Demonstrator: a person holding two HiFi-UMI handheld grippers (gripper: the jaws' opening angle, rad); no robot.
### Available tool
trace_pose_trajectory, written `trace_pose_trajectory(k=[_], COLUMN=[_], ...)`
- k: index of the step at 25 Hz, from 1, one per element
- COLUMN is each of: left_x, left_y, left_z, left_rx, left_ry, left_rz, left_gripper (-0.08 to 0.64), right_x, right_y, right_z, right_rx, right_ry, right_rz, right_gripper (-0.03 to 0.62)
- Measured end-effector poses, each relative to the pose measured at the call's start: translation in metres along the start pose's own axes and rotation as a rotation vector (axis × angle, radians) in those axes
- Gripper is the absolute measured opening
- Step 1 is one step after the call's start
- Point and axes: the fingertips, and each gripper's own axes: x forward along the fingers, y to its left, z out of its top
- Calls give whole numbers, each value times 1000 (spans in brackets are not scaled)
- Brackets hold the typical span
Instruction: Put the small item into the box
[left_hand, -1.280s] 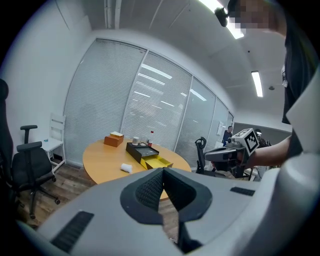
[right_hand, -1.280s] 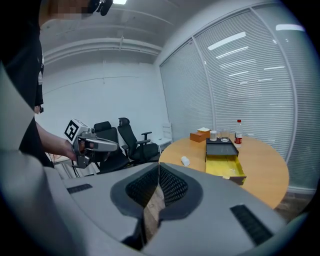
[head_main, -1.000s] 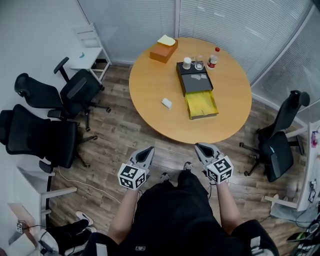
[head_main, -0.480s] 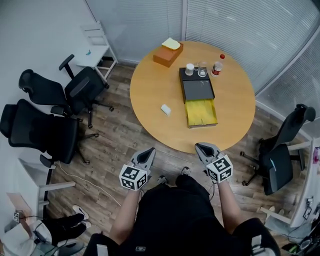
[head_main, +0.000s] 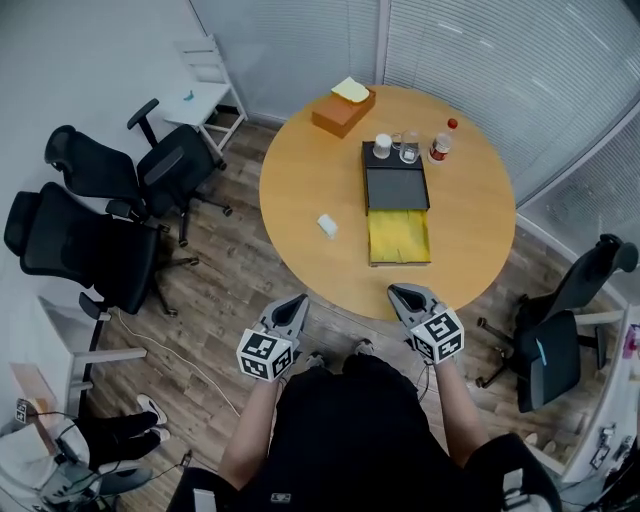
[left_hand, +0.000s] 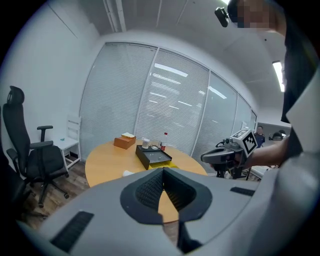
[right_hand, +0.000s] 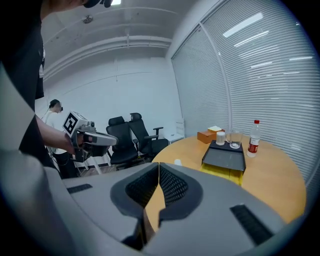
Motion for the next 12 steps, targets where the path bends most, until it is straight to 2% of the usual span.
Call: trace_pose_trajectory(k=[12], left_x=[31], left_y=[-22], left_z=[2], left_rx=[-13], left_ry=[-10], left_rz=[44], left_gripper=[6], right_x=[-16], right_y=[-38], right_z=[-15], right_rx=[-3], right_ry=[19], right_rz=[34], right_gripper=[5])
